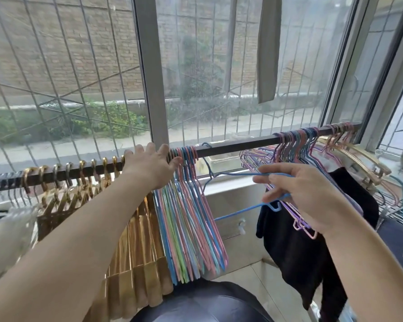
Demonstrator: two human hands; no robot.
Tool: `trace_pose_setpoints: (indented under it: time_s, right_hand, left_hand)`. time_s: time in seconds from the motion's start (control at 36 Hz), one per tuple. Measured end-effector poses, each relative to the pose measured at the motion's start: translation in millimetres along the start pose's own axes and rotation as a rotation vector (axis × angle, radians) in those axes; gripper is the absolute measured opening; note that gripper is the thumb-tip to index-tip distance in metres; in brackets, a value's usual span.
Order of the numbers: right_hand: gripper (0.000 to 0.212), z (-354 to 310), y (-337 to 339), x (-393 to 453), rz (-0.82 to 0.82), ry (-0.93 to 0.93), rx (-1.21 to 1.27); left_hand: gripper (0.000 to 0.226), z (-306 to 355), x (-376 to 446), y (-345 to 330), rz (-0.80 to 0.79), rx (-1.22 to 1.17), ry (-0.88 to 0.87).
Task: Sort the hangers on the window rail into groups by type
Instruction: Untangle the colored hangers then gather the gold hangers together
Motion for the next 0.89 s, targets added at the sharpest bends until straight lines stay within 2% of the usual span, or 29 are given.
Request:
trace_pose_setpoints:
  time_s: [0.19, 0.47, 0.5, 0.56, 0.61, 0.64, 0.72, 0.78, 0.83, 0.89]
  right_hand:
    - [0.022, -5, -20, 28, 0.01, 0.018, -0.088]
    - [0.022, 65, -11, 23, 0.055, -0.174, -0.278]
    - [0.023, 73, -8, 18, 0.06, -0.195, -0.281]
    - [0.023, 90, -3, 8, 0.062, -0.24, -0.293]
    - [0.019, 114, 2, -5, 0.053, -0.293, -0.31]
    - [0.02, 127, 4, -10, 0.047, -0.315, -0.306]
    - [0.018, 166, 5, -35, 0.006, -0.399, -0.323]
    - [0.019, 182, 5, -47, -0.007, -0.417, -0.305]
    - [0.021, 193, 14, -57, 0.028, -0.417, -0.273]
    - [0.024, 192, 28, -67, 0.091, -0.393, -0.318]
  left_hand:
    - [0.074, -3, -2, -1, -0.01, -0.03, -0.006]
    - [0.081, 4, 0, 10, -0.071, -0.043, -0.009]
    - [0.078, 13, -3, 14, -0.03, -0.069, -0.027]
    - [0.071, 40, -19, 34, 0.176, -0.203, -0.101]
    - [0.059, 82, -52, 46, 0.37, -0.454, -0.211]
    - [0.053, 105, -70, 44, 0.399, -0.588, -0.26]
    - [0.043, 181, -122, 8, 0.266, -0.886, -0.445]
    - [0.041, 226, -152, -30, 0.133, -0.929, -0.532]
    - [0.039, 255, -180, -93, -0.071, -0.99, -0.492]
    - [0.035, 268, -213, -181, -0.372, -1.038, -0.327]
Point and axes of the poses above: each hand's wrist, its own x-axis towards the middle knuckle, its own y-axis out of the back of the hand, z = x × y, the point moved 9 cm from there along x, towards the middle knuckle, and after that the axes turned 9 degrees about -y, right-handed, at the moved point
